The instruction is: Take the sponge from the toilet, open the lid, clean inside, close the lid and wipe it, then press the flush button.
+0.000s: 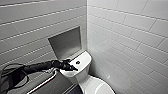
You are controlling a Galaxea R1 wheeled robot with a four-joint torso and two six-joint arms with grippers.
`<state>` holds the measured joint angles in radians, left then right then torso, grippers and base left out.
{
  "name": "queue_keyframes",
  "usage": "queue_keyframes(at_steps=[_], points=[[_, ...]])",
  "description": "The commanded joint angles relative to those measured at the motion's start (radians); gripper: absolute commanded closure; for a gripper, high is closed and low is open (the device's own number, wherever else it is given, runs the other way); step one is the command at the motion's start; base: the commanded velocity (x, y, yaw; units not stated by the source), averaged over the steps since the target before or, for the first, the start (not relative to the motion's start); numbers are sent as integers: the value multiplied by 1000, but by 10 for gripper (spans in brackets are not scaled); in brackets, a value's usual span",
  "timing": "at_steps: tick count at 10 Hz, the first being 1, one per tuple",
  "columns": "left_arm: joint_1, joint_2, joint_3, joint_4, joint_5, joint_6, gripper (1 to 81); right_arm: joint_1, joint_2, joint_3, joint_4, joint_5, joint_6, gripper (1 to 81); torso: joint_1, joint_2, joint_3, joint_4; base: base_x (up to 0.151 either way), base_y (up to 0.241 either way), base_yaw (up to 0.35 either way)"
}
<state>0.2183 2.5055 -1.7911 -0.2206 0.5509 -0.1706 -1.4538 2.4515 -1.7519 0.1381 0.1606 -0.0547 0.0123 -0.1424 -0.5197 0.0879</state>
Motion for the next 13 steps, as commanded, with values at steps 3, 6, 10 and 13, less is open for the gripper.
queue_keyframes(at_steps=[3, 6, 10, 13], points=[[-248, 29, -74, -25, 55, -6, 10, 8, -16, 54, 11, -85, 3, 811, 0, 0, 0, 0, 0, 0, 0], [-256, 94, -164, -4, 55, -6, 811, 8, -16, 57, 11, -85, 7, 811, 0, 0, 0, 0, 0, 0, 0], [-279, 207, -332, 38, 57, -6, 811, 8, -16, 59, 11, -85, 9, 811, 0, 1, -38, 0, 0, 0, 0], [-297, 250, -393, 43, 54, -6, 811, 11, -16, 60, 11, -85, 9, 811, 0, 1, -39, 0, 0, 0, 0]])
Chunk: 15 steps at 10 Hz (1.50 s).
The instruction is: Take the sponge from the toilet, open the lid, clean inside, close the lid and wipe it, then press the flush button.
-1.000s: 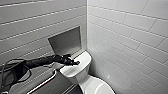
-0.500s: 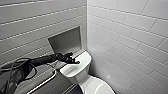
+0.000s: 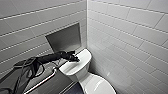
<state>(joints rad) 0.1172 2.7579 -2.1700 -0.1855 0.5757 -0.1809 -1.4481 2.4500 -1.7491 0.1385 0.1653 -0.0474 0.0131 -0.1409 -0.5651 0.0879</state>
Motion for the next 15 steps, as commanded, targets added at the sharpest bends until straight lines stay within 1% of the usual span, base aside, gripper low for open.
queue_keyframes(at_steps=[1, 3, 4, 6, 7, 8, 9, 12, 15], points=[[-205, 8, -33, 8, 27, 6, 811, 7, -15, 56, 9, -90, 1, 811, 0, 0, 0, 0, 0, 0, 0], [-222, 37, -70, 15, 27, 6, 811, 7, -12, 54, 9, -90, 1, 811, 0, 0, 0, 0, 0, 0, 0], [-228, 60, -108, 40, 29, 6, 811, 7, -12, 56, 10, -90, 1, 811, 0, 0, 0, 0, 0, 0, 0], [-230, 99, -168, 57, 30, 6, 811, 7, -12, 57, 10, -90, 1, 811, 0, 0, 0, 0, 0, 0, 0], [-230, 117, -194, 69, 30, 6, 811, 7, -12, 57, 10, -90, 0, 811, 0, 0, -21, 0, 0, 0, 0], [-230, 132, -220, 84, 30, 6, 811, 7, -10, 57, 9, -90, 1, 811, 0, 0, -22, 0, 0, 0, 0], [-230, 141, -235, 92, 30, 6, 811, 7, -10, 57, 9, -90, 0, 811, 0, 0, -8, 0, 0, 0, 0], [-227, 164, -283, 139, 30, 6, 811, 7, -7, 56, 9, -90, 0, 811, 1, 1, -14, 0, 0, 0, 0], [-207, 166, -314, 161, 29, 6, 811, 7, -4, 57, 9, -90, 0, 811, 1, 1, -14, 0, 0, 0, 0]])
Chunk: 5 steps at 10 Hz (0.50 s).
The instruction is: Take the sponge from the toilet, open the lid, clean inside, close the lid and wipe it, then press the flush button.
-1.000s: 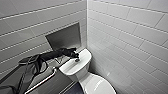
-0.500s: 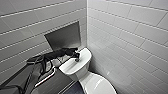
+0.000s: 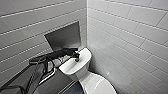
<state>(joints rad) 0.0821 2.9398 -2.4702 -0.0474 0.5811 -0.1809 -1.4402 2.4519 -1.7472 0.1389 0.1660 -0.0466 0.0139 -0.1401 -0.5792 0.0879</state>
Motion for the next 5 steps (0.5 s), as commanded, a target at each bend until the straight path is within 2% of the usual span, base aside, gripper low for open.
queue_keyframes(at_steps=[1, 5], points=[[-164, -16, -19, 26, 22, 6, 811, 2, -5, 57, 8, -91, -1, 811, 0, 0, 0, 0, 0, 0, 0], [-141, -8, -19, 31, 14, 6, 811, 2, -2, 55, 8, -91, -2, 811, 0, 0, 0, 0, 0, 0, 0]])
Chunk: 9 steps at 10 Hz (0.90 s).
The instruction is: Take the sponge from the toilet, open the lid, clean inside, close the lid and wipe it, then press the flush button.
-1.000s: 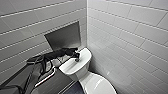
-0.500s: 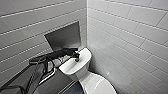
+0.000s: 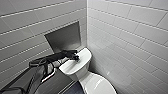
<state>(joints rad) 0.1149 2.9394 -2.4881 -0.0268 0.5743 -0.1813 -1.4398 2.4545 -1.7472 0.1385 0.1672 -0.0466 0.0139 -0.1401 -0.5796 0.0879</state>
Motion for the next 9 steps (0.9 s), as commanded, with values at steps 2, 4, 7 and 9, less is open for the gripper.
queue_keyframes(at_steps=[2, 4, 7, 9], points=[[-168, -5, -2, 10, 18, 6, 811, 0, -4, 57, 9, -92, -2, 811, 0, 0, 0, 0, 0, 0, 0], [-166, -6, -8, 11, -25, 6, 811, -2, -4, 54, 9, -92, -2, 811, 0, 0, 0, 0, 0, 0, 0], [-155, 9, -40, 13, -60, 6, 811, 0, -4, 57, 9, -92, -1, 811, 0, 0, 0, 0, 0, 0, 0], [-142, 11, -46, 16, -60, 6, 811, -2, 5, 54, 9, -92, -2, 811, 0, 0, -4, 0, 0, 0, 0]])
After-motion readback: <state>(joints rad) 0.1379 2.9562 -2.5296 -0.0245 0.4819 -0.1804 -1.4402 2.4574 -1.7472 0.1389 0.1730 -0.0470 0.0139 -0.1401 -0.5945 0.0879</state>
